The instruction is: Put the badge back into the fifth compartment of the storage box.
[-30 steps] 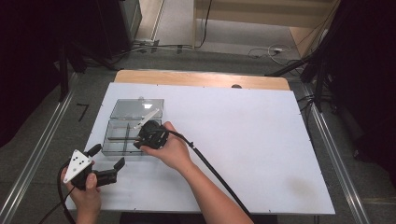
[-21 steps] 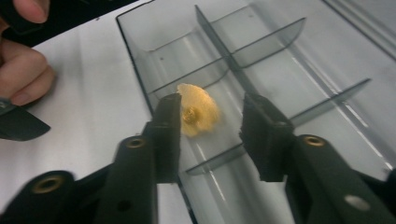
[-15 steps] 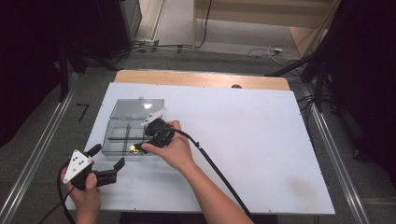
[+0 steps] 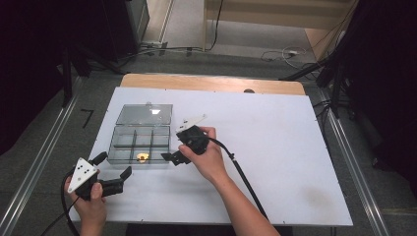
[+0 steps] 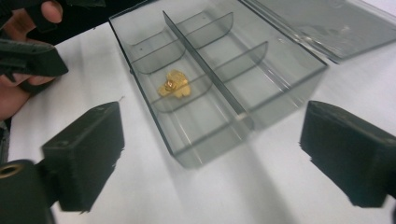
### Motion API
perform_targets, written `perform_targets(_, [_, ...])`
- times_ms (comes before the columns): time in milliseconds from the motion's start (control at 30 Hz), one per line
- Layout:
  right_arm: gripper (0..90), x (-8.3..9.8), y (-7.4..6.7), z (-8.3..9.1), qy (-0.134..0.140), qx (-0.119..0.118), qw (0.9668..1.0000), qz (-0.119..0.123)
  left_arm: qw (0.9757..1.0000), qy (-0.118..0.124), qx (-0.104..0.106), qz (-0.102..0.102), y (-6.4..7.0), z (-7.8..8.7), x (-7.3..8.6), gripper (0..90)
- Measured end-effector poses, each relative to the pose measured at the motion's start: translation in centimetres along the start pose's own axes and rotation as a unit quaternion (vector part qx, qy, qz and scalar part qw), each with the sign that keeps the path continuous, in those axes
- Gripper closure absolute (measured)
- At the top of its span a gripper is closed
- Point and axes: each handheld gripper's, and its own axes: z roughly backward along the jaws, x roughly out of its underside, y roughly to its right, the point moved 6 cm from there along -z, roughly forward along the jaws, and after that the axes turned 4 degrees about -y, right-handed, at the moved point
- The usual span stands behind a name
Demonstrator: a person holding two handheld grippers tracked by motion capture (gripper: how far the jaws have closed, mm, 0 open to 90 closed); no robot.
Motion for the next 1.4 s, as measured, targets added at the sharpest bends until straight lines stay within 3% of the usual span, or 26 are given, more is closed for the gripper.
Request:
perform_targets(267, [0.0,2.3,1.7,3.7,0.027,0.024,0.9992,-0.019,1.0,-0.003,-0.001,-0.003,0.1,-0.1,0.0,1.1])
perform_targets(767, [0.0,6.6,4.4,8.6,0.055,0.061,0.995,-0.056,0.9999,-0.008,-0.004,-0.008,0.1,-0.1,0.1,1.1])
perform_targets(1400, [0.0,11.9,7.1,13.5,0.065,0.107,0.9881,-0.089,0.9999,-0.01,-0.007,-0.009,0.1,-0.2,0.1,1.1])
